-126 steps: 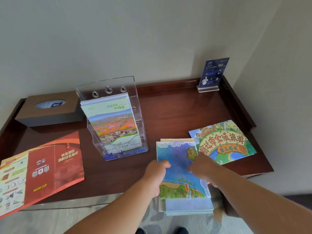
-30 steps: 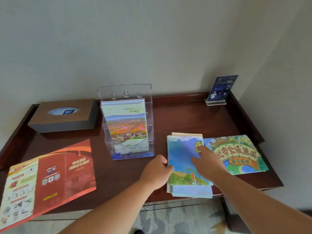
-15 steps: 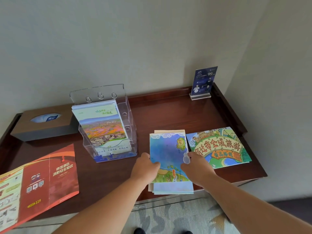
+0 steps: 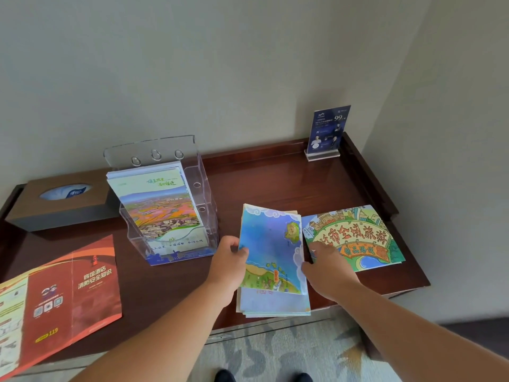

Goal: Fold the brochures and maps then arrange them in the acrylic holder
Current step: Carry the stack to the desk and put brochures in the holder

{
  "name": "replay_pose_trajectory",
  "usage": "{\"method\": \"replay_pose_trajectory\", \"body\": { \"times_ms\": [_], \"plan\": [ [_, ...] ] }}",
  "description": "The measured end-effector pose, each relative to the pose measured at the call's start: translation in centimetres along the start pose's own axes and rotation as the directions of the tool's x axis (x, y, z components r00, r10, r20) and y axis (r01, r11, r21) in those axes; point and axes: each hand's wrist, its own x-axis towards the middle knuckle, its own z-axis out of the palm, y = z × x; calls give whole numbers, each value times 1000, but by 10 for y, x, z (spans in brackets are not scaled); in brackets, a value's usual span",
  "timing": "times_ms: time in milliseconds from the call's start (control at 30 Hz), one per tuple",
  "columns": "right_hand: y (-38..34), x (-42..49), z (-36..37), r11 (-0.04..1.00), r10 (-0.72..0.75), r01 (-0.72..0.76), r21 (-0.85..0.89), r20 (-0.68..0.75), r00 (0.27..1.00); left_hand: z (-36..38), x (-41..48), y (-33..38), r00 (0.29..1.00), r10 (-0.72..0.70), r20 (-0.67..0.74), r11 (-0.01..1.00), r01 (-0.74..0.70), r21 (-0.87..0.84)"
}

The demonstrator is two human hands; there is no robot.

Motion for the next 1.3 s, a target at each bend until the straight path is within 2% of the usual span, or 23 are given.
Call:
{"method": "replay_pose_trajectory", "body": {
  "times_ms": [100,200,300,400,467,533,600,667,767,867,933,1000,1100,1200,1300],
  "plan": [
    [23,4,-14,974,50,-60,-219,-50,998,-2,4,-6,1000,4,-25,999,-3,44],
    [46,6,-27,919,123,-104,-381,27,992,-1,5,-10,1000,-3,-13,996,4,85],
    [56,6,-24,900,144,-83,-427,112,983,2,3,-9,1000,-13,17,998,12,59],
    [52,7,-20,912,129,-69,-403,123,984,3,4,-6,1000,-9,30,999,7,53],
    [50,10,-23,915,111,-98,-391,9,994,4,5,-4,1000,8,30,999,-10,49],
    [53,14,-34,887,189,-247,-390,-182,965,4,6,-3,999,35,38,998,-37,56],
    [60,19,-48,857,345,-416,-303,-261,902,5,6,-1,998,56,41,996,-59,71],
    [66,24,-59,855,466,-499,-144,-212,859,6,5,0,997,70,42,995,-72,72],
    [67,28,-64,876,474,-482,-8,-166,865,7,1,4,995,82,60,997,-82,3],
    [65,28,-66,897,438,-438,58,-249,864,13,-3,10,992,76,104,994,-68,-82],
    [67,29,-71,896,444,-414,163,-288,848,18,-5,15,988,76,132,994,-65,-88],
    [70,31,-80,880,447,-359,310,-285,848,23,-7,18,986,84,145,993,-70,-99],
    [64,32,-101,840,412,-220,495,-319,854,26,-10,23,984,84,156,973,-47,-226],
    [54,36,-122,786,372,-67,615,-384,845,27,-13,29,982,65,177,950,-7,-311],
    [42,39,-132,635,327,82,768,-363,873,25,-15,38,967,85,240,908,23,-418]
  ]
}}
